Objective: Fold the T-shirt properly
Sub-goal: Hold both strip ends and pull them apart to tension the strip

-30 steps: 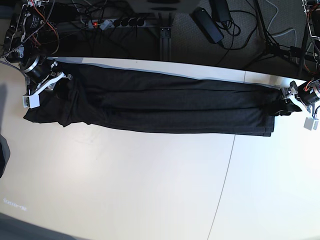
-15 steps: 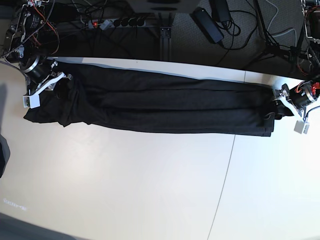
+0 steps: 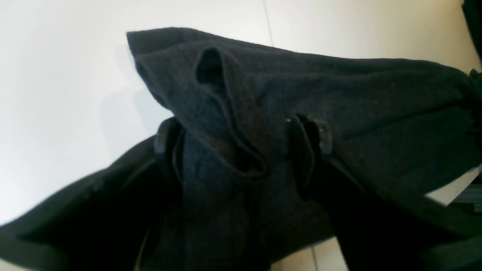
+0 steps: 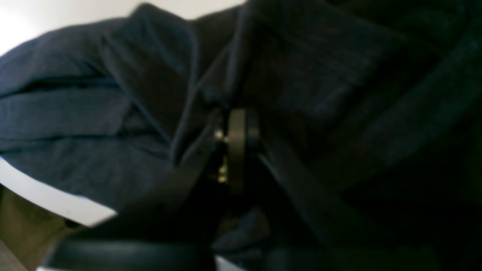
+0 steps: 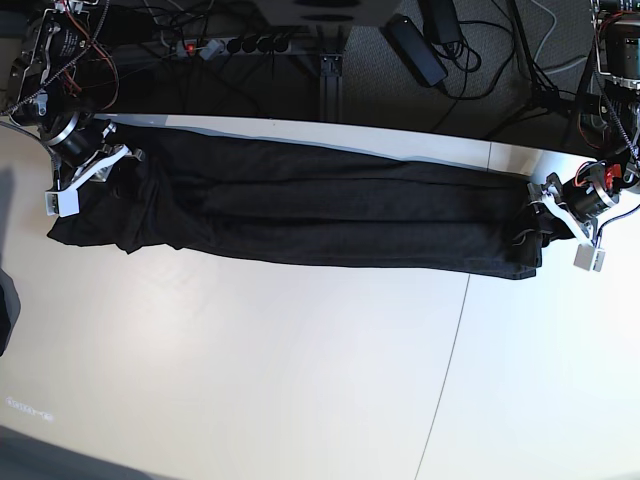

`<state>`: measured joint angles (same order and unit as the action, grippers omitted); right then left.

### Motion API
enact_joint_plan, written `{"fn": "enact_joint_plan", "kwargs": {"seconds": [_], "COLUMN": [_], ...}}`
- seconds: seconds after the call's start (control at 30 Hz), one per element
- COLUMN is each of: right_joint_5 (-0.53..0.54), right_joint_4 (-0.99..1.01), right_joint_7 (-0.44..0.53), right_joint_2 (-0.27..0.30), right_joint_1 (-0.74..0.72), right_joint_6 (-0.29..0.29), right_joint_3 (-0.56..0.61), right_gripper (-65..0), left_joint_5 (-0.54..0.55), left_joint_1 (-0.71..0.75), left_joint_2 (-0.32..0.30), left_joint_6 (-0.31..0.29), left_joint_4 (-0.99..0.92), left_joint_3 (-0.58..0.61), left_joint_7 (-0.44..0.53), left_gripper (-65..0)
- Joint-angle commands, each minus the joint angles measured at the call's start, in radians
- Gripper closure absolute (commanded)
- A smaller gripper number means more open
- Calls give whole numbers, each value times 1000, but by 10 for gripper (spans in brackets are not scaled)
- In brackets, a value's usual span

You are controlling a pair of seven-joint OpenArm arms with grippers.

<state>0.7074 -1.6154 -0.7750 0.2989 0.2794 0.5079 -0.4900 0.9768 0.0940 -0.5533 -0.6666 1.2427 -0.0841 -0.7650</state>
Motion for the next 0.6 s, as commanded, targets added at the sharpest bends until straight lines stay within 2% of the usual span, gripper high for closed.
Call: {"fn": "enact_joint_plan", "kwargs": {"seconds": [0.0, 0.13, 0.2, 0.23, 0.33, 0.57], "right_joint_5": [18, 18, 23, 36, 81, 97], "right_joint_4": [-15, -15, -15, -15, -20, -112], "right_joint_7": [14, 14, 14, 14, 14, 12], "right_joint_2": [14, 14, 14, 14, 14, 14], "right_joint_1": [-7, -7, -7, -7, -7, -7], "right_joint_6": [65, 65, 65, 65, 64, 64], "right_joint_3": [-8, -8, -8, -8, -8, -9], "right_gripper": [0, 0, 0, 0, 0, 0], "left_joint_5": [-51, -60, -85, -101, -153, -232], "left_joint_1": [6, 6, 6, 6, 3, -63], "left_joint_2": [-6, -6, -6, -7, -7, -7], "left_joint_6": [27, 27, 27, 27, 27, 27], "left_joint_4": [-2, -2, -2, -2, -2, -2], "left_joint_3": [6, 6, 6, 6, 6, 6], "left_joint_7": [-47, -9, 20, 34, 78, 116], "left_gripper": [-382, -112, -23, 0, 0, 0]}}
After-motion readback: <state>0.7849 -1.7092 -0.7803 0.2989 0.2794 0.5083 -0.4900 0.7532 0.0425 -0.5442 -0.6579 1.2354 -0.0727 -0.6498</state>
